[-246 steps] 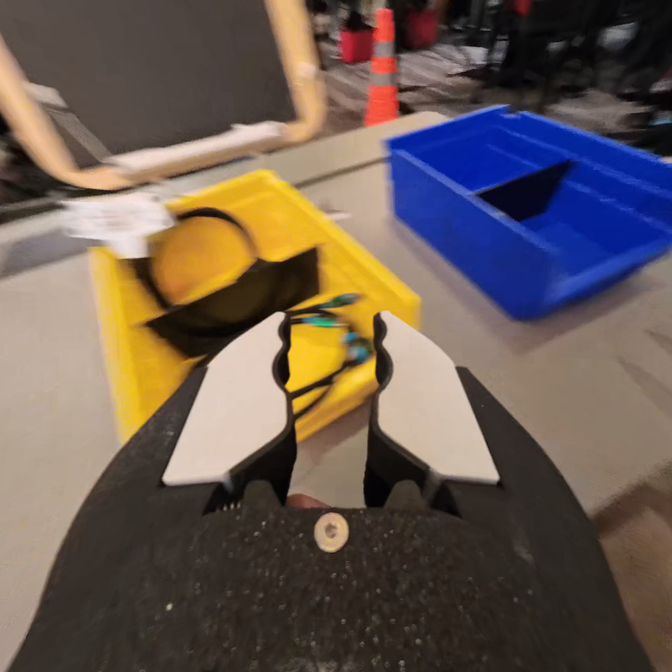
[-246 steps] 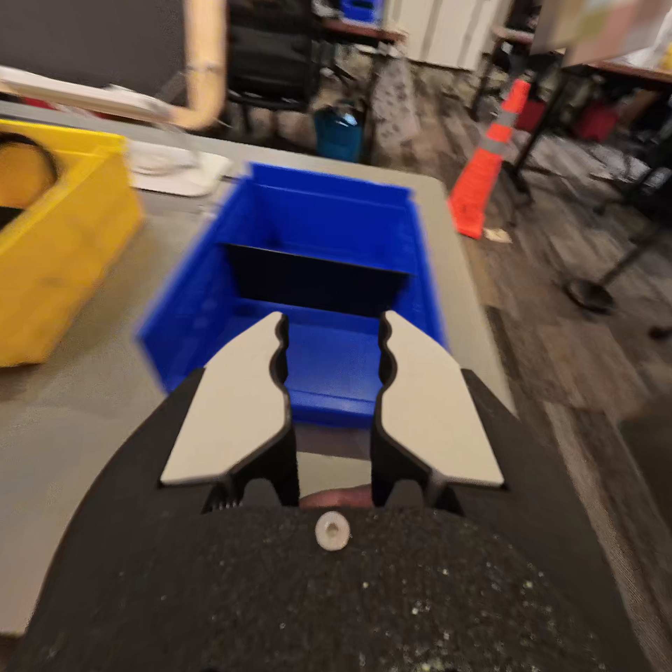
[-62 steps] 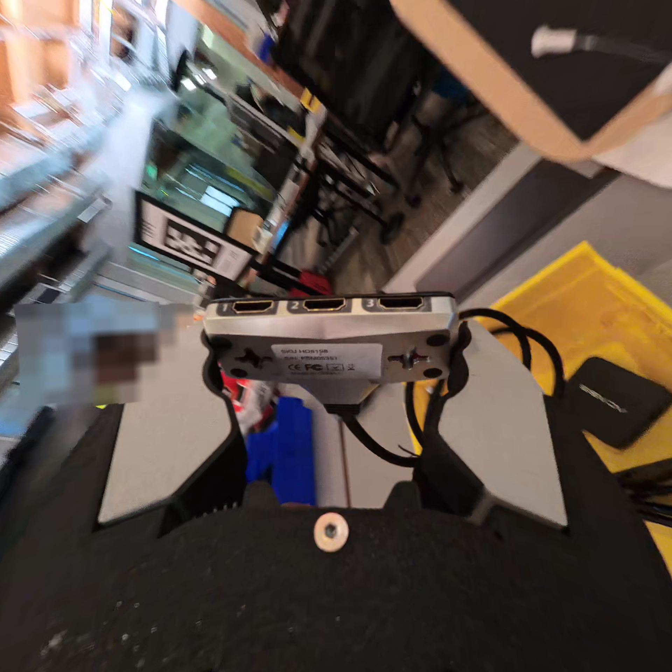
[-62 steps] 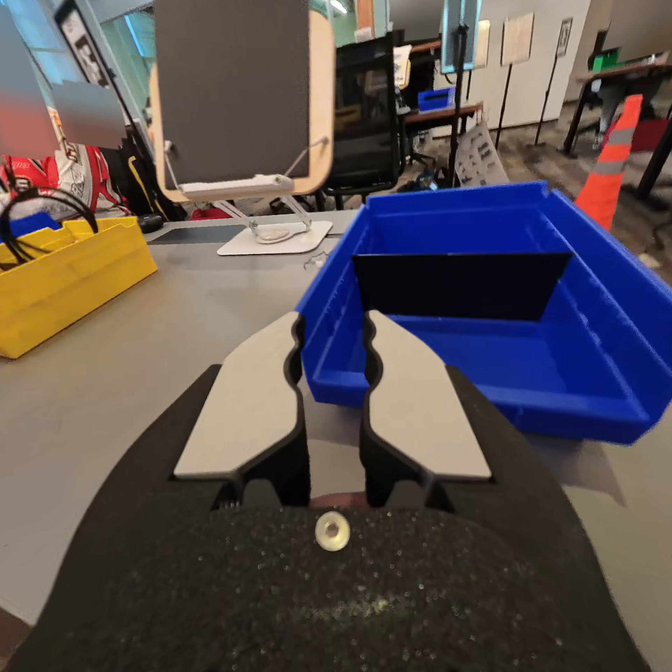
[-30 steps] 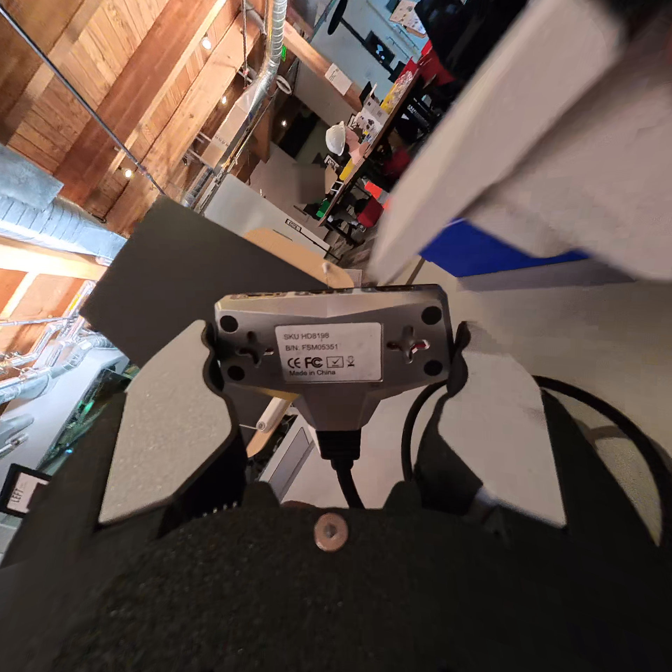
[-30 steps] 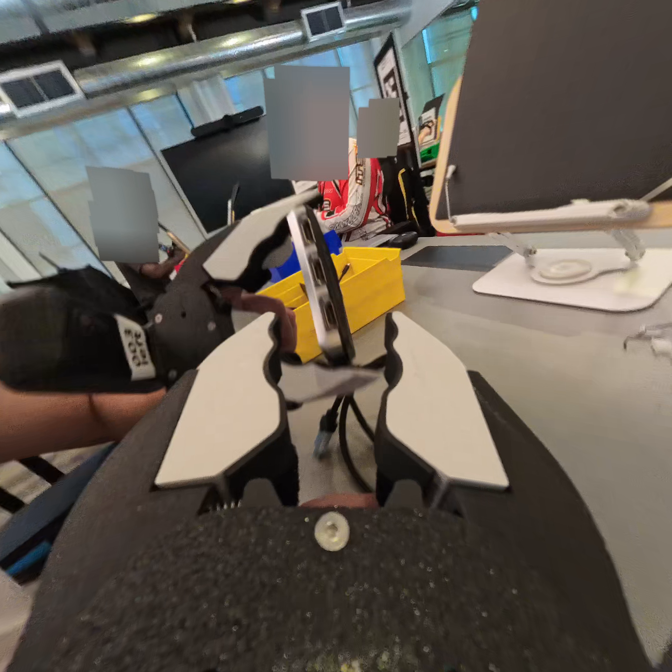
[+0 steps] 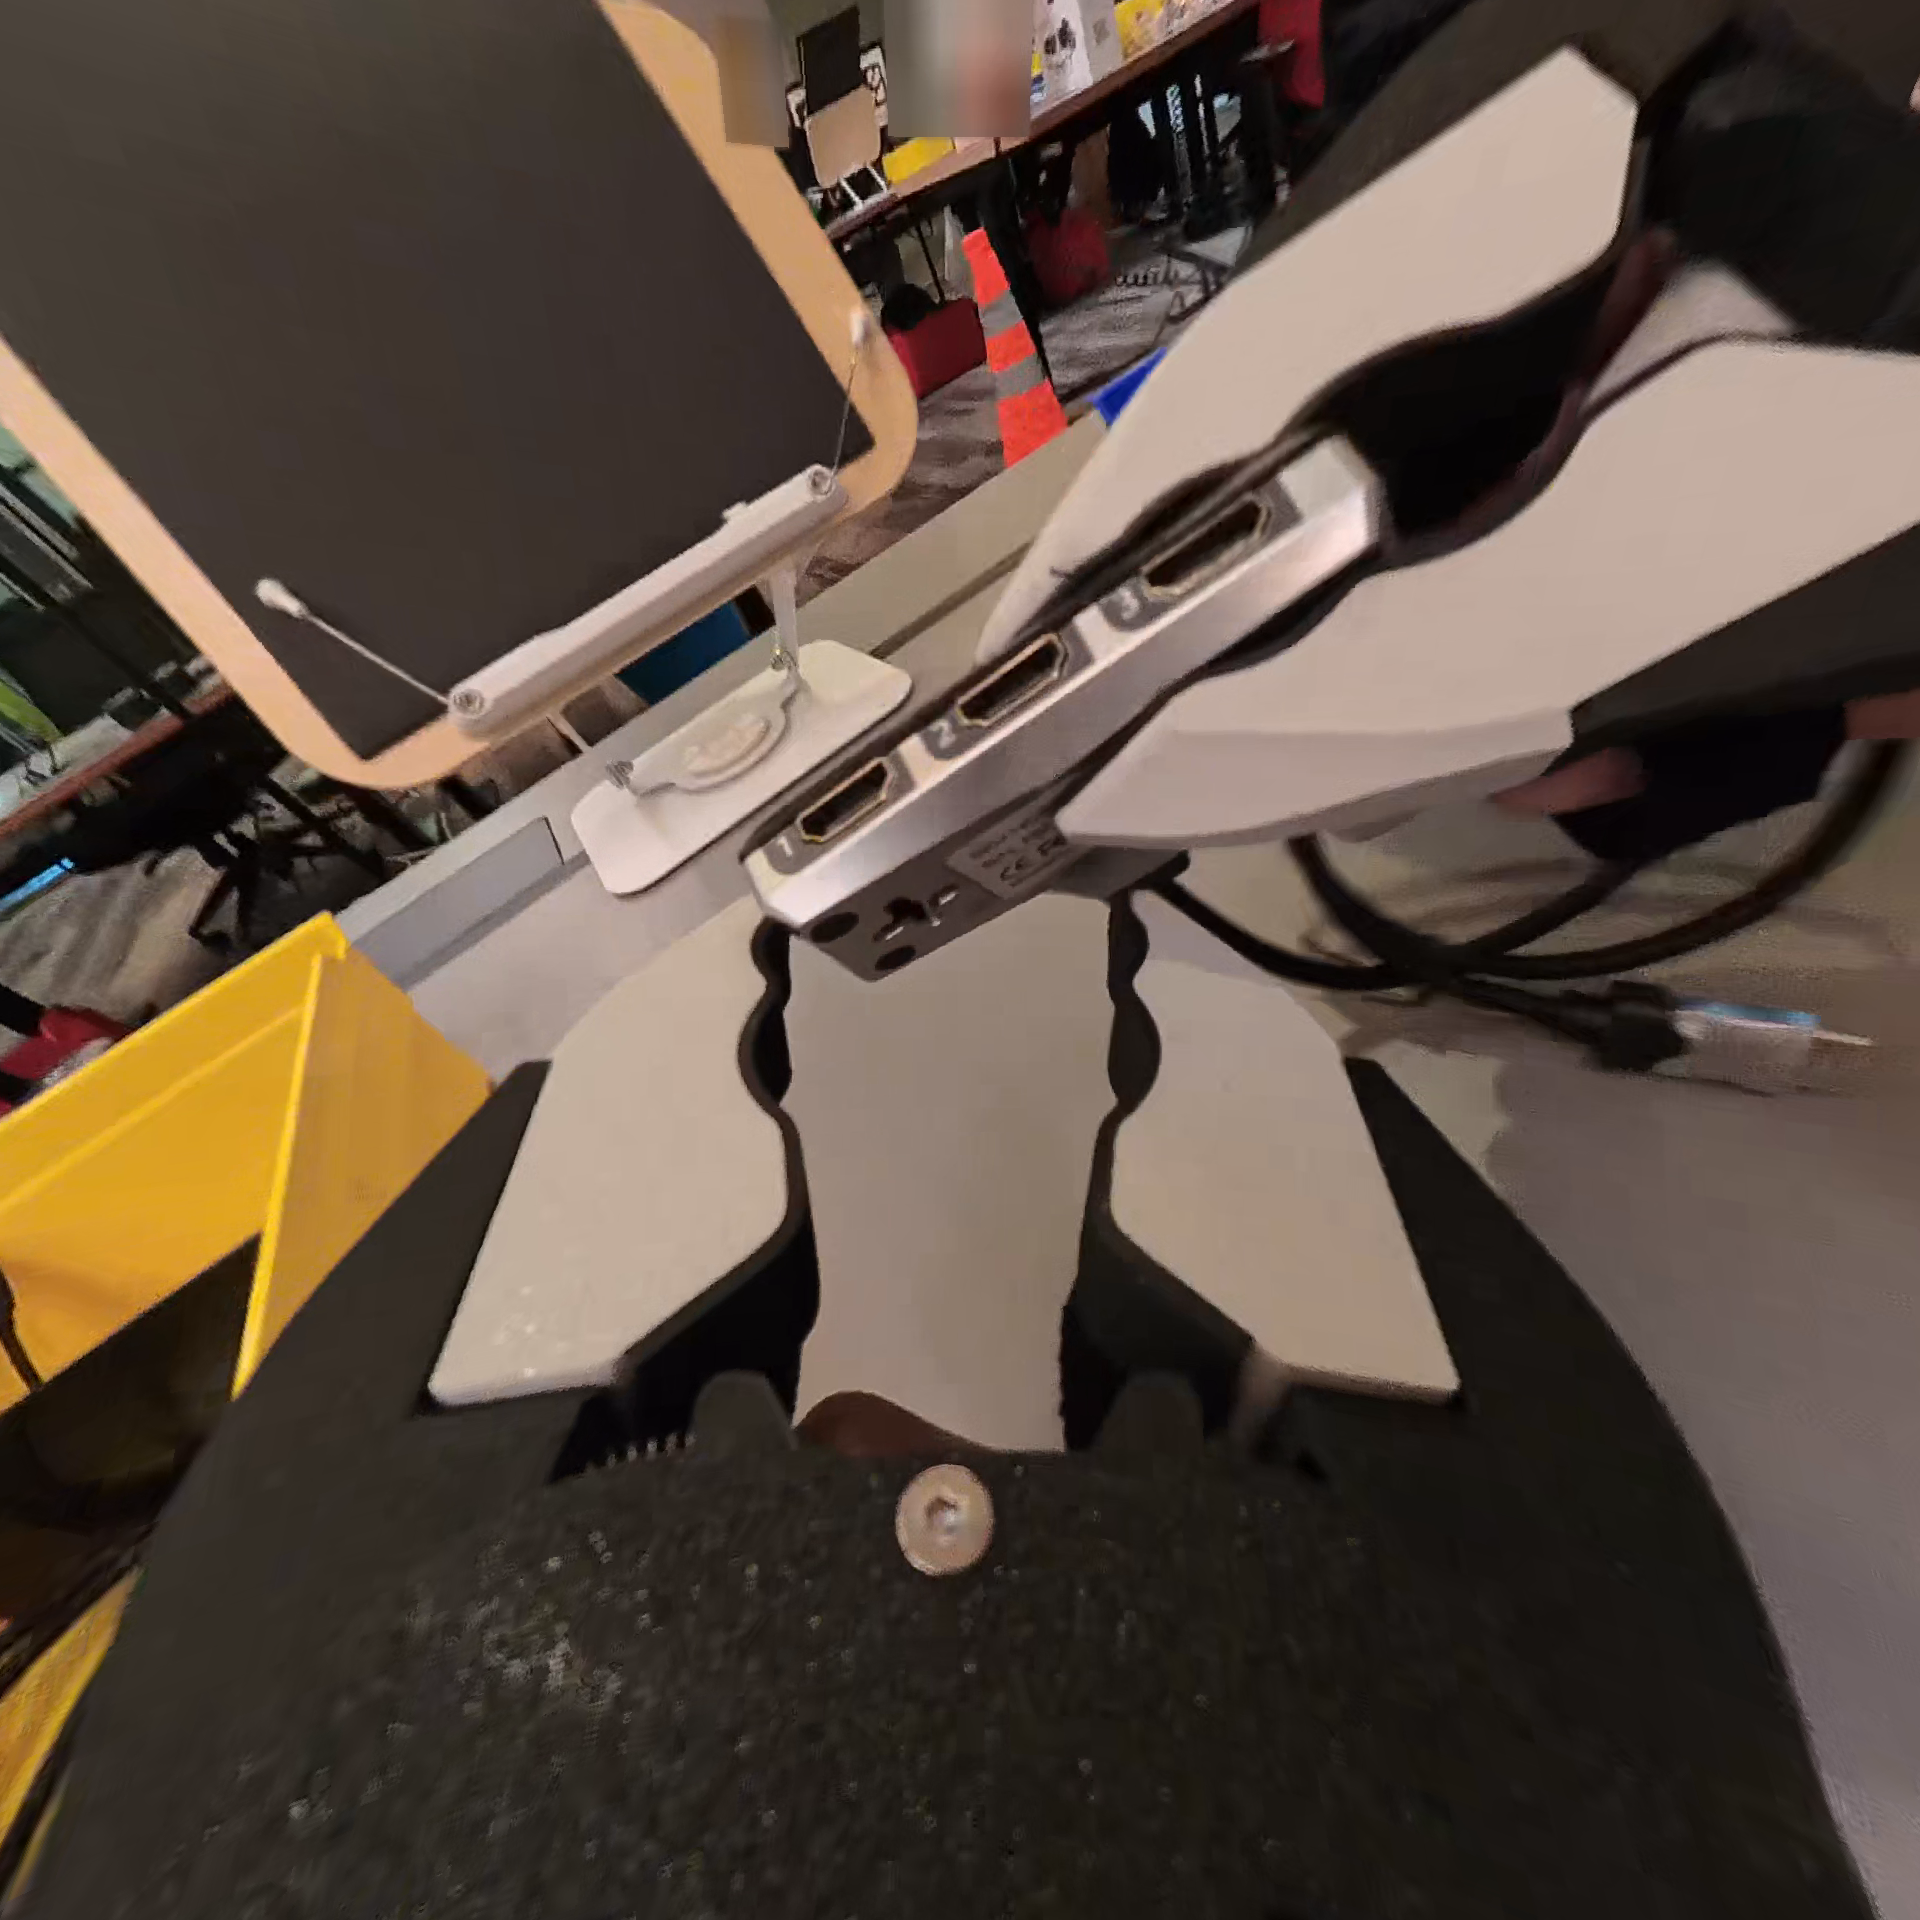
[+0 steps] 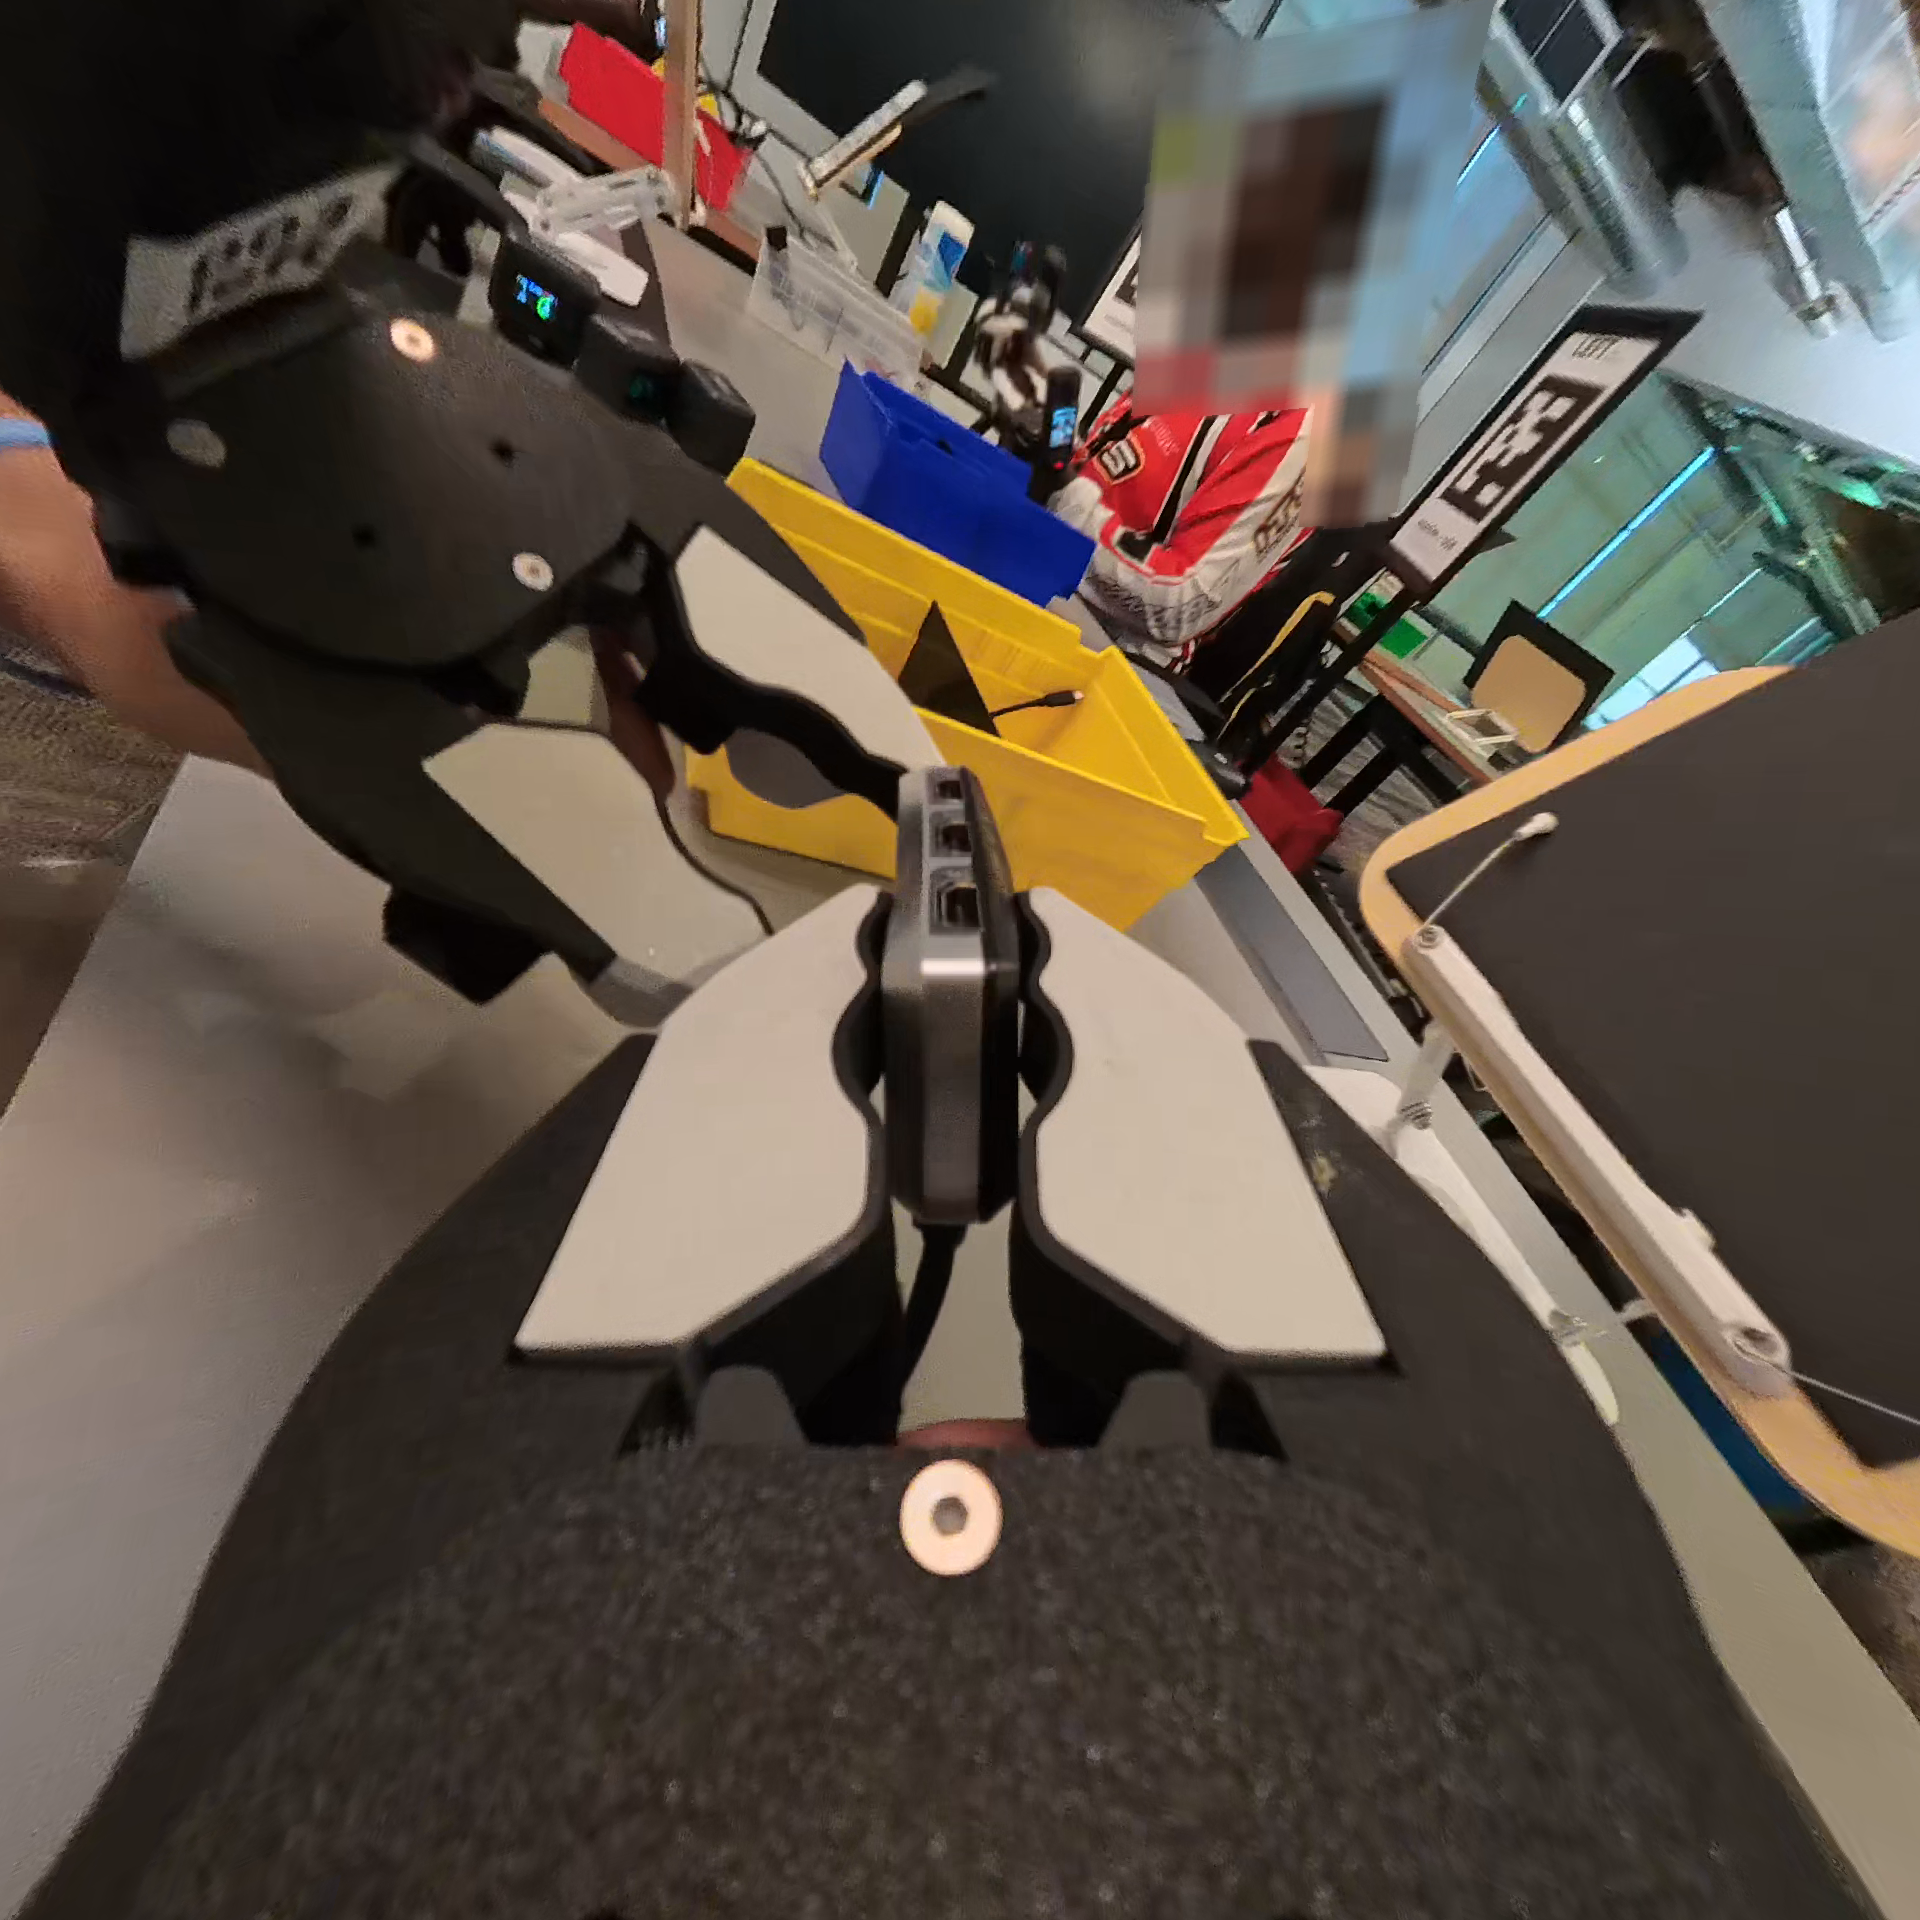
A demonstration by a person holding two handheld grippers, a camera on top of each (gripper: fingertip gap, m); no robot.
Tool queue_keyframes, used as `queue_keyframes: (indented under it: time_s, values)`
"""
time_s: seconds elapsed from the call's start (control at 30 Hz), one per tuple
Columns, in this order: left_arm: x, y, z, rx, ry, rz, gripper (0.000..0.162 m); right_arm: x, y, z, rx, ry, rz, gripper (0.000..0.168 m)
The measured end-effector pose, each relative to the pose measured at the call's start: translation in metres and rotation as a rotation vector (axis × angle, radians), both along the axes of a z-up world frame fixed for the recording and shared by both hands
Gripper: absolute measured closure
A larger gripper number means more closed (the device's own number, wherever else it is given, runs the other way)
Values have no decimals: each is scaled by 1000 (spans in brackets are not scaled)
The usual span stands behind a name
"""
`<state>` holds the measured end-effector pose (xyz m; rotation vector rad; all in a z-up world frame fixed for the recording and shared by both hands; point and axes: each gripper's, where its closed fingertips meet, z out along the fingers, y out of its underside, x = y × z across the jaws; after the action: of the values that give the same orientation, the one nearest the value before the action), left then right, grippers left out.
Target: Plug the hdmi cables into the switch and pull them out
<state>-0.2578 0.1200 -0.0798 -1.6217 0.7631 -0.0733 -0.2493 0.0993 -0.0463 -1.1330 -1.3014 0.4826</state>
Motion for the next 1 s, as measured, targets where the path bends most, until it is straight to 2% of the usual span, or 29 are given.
queue_keyframes:
  time_s: [0.27,0.6,0.73,0.8,0.87,0.93,1.0]
  values:
    - [-18,1,-7,-33,-6,27,86,-22,10,-16,50,-11,35,148]
    - [-26,7,-9,11,57,36,80,-34,16,-22,-9,18,174,145]
    - [-25,10,-15,29,134,36,75,-31,21,-20,70,16,121,147]
    - [-29,14,-18,31,152,38,81,-31,24,-22,114,-7,97,147]
    - [-42,19,-18,32,157,83,103,-32,34,-27,168,-72,74,147]
    - [-56,17,-12,35,112,140,109,-32,59,-26,246,-137,-1,147]
    - [-68,7,-17,-45,87,182,111,-30,88,-29,318,-203,-74,147]
